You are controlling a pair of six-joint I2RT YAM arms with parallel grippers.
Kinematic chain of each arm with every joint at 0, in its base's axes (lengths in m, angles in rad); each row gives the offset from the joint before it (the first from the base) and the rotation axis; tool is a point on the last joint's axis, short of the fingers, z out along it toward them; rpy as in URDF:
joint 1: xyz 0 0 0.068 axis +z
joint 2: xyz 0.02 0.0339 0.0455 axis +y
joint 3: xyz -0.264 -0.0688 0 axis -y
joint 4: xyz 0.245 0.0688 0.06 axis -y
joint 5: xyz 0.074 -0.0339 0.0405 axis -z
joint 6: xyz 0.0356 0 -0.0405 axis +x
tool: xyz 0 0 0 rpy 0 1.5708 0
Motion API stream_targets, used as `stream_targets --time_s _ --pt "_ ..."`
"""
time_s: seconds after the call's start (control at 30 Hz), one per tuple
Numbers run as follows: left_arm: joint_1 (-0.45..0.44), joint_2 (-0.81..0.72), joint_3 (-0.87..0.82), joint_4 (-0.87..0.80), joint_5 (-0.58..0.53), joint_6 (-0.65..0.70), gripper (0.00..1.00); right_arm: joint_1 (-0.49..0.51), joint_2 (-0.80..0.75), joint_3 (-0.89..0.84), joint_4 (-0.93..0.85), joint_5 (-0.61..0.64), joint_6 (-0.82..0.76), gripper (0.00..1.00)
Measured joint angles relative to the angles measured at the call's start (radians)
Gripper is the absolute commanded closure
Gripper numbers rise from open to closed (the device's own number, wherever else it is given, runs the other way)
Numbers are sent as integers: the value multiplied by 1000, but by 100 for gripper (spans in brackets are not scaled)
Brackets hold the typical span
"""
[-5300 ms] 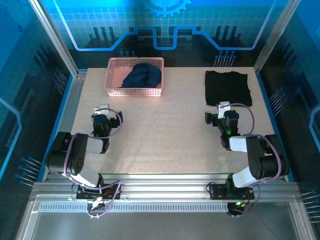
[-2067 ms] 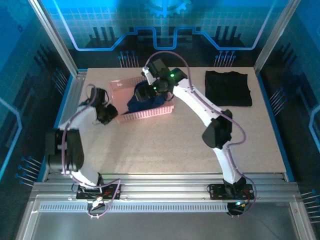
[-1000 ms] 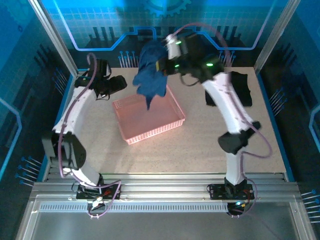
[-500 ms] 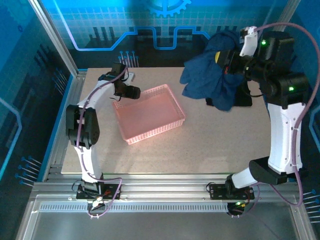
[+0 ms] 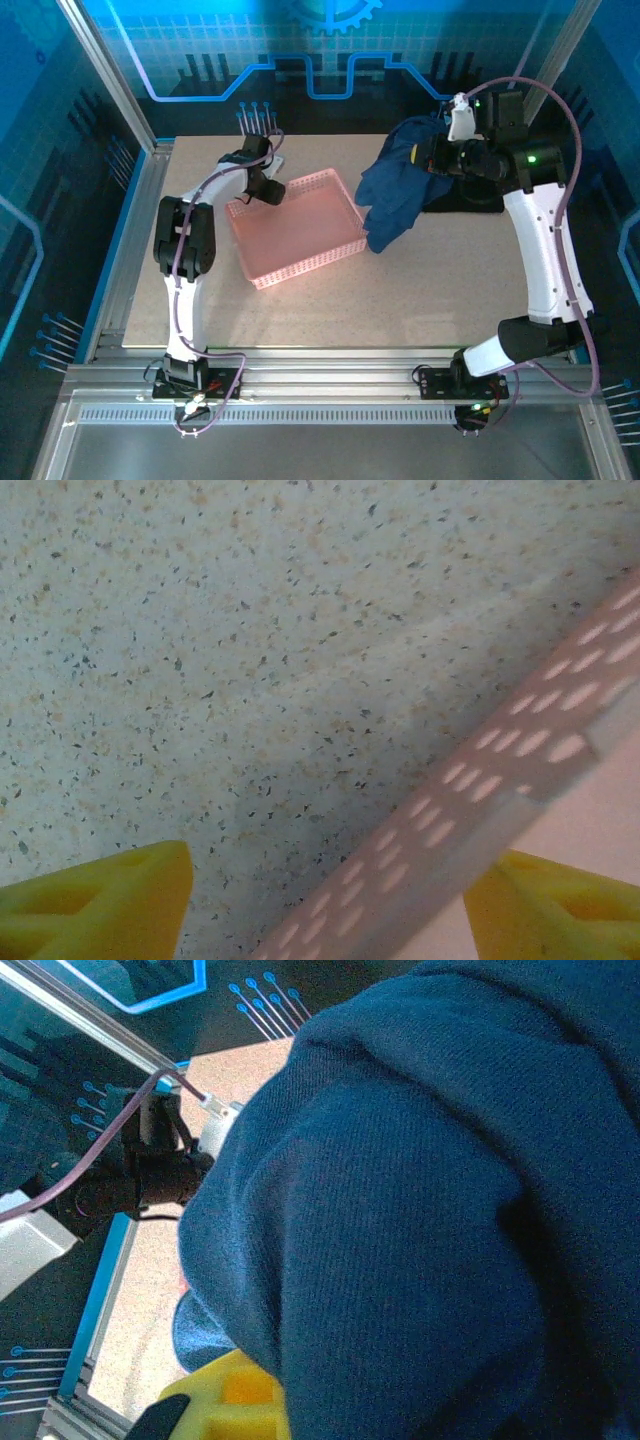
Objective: Fold and stack the t-shirts
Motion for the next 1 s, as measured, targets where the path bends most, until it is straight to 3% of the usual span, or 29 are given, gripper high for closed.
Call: stream_targets --time_s 0.13,0.23,0.6,0.87,1.0 --pt "4 0 -7 21 -38 18 68 0 -10 -78 24 -5 0 100" --pt "25 -17 -54 58 -64 21 76 0 -25 -138 42 -11 0 100" --pt "259 -185 -307 93 -113 13 88 31 -34 -303 139 -45 17 100" --pt "333 -206 -314 137 -132 38 87 163 111 -310 185 -45 33 100" --pt "376 -159 -222 112 -176 47 85 210 187 -296 169 -44 32 100"
